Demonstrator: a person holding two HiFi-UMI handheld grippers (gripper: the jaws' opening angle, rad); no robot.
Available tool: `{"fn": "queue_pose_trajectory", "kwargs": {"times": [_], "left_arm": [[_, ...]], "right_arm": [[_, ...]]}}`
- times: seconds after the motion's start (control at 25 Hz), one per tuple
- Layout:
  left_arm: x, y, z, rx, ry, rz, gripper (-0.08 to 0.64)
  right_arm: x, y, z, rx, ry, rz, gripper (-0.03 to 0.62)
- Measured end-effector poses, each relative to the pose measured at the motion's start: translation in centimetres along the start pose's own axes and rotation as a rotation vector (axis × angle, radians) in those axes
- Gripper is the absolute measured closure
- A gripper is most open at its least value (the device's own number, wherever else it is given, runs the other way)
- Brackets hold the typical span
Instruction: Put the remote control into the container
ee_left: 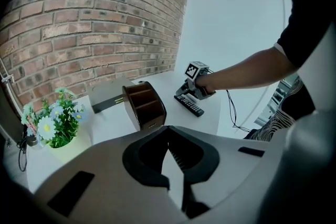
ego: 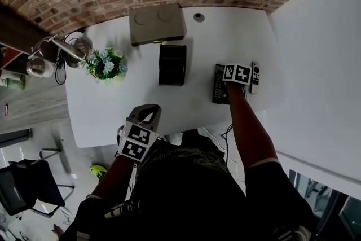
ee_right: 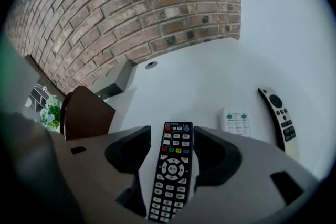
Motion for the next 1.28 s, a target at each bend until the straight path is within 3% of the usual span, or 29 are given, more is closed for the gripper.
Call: {"fn": "queue_pose_trajectory", "kwargs": {"times": [0.32, 0.48, 0.72, 1.28], "left_arm": [[-0.3, -0.8, 0.3, -0.007, 0.026, 0.020, 0.555], [-0.1, -0.8, 0.9, -0.009, 0.065, 0.024, 0.555], [-0.6, -0.9, 1.5, -0.007, 0.068, -0.004, 0.554], [-1.8, 0.0, 1.8, -0.008, 0.036, -0.109, 0.555]], "right_arm": [[-0.7, -2.9, -1.2, 0.092, 0.002, 0.125, 0.356], [-0.7, -2.7, -1.2, 0.077, 0.005, 0.138, 0.361], [-0.8, 0.8, 0.6, -0.048, 0.005, 0.012, 0.373], [-1.0, 10.7, 10.6, -0.214, 0.256, -0.280, 0.376]]}}
Point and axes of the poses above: the fingertips, and each gripper's own axes: y backward along the fingers, z to its left, x out of its underside, the point moved 10 cm from there along y, backward along the fingers, and after that the axes turned 11 degrees about -x, right-handed, at the moved point
